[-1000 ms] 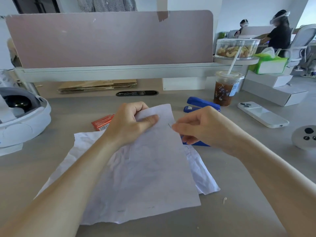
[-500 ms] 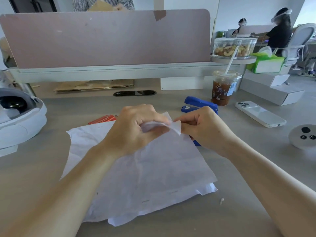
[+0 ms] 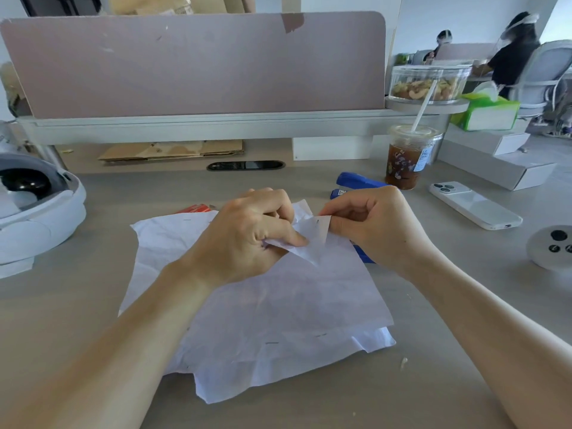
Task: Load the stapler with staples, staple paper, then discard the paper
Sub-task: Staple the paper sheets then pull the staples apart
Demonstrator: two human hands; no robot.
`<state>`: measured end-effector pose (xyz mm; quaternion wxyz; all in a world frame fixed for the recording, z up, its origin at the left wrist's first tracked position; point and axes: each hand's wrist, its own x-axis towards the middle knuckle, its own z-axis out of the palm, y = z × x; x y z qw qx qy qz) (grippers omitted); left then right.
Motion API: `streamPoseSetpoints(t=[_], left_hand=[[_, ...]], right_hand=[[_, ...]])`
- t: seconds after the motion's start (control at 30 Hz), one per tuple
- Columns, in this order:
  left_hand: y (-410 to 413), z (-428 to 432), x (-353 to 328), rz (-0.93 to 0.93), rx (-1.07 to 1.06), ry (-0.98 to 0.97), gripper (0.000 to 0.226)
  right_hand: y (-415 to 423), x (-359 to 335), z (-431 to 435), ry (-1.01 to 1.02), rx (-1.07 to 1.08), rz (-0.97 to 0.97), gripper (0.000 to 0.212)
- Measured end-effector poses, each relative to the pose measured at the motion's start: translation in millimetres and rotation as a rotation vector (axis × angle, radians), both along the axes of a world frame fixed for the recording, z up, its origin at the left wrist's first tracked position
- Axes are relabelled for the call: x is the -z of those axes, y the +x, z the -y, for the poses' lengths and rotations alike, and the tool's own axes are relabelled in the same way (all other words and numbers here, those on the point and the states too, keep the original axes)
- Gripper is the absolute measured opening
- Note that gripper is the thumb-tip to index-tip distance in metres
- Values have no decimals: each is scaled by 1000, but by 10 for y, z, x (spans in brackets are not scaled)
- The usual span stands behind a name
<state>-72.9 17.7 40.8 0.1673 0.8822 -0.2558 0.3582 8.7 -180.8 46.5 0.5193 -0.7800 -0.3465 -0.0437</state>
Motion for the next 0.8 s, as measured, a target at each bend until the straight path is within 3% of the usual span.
streamPoseSetpoints(t=[0.37, 0.5, 0.63, 0.73, 0.8], left_hand=[[8, -8, 3, 42, 15, 14, 18], [14, -13, 13, 43, 17, 6, 16], [-10, 28, -3, -27, 23, -228, 7], [2, 35, 8, -93, -111, -445, 19], [32, 27, 32, -154, -172, -486, 22]], right_hand=[[3, 7, 30, -20, 4, 159, 5], [26, 21, 43, -58, -15, 234, 14], [-3, 24, 21, -87, -85, 321, 7], [5, 45, 16, -48, -78, 233, 11], [26, 60, 21, -51, -79, 187, 17]])
